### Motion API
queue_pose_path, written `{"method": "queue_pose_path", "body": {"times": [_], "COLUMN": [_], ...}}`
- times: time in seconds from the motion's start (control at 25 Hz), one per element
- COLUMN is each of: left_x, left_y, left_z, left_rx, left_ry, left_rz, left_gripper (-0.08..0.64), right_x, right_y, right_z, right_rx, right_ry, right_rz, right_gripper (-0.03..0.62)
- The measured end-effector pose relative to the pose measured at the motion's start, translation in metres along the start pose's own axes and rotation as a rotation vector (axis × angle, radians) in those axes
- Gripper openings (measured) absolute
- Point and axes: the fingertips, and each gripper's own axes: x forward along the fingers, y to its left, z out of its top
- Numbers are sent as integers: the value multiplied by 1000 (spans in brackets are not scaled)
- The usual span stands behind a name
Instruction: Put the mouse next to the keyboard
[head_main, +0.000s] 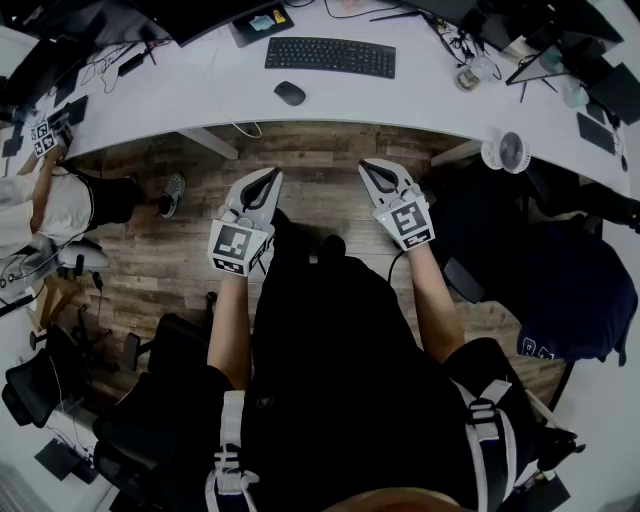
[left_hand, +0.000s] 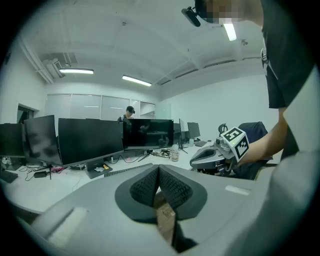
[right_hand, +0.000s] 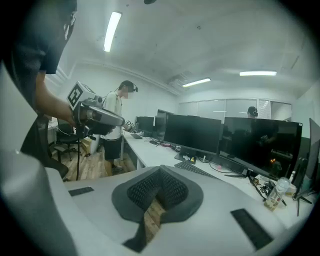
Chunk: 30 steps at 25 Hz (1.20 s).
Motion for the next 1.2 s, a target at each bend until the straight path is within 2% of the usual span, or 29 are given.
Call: {"method": "queue_pose_path", "body": {"times": [0.6, 0.8, 1.2], "left_x": [-18, -19, -19], "left_y": [5, 1, 0], "left_z": [-1, -2, -1], "left_rx": [-3, -5, -7], "left_ry": [-16, -12, -13], "left_rz": [15, 14, 18], "left_gripper": [-3, -3, -3], "right_x": [7, 4, 2], "right_y": [12, 9, 12], "right_z": [13, 12, 7], "right_rx": [-14, 15, 3], "right_ry": [-18, -16, 4], "right_rz": [14, 10, 21], "right_gripper": [0, 3, 3]}}
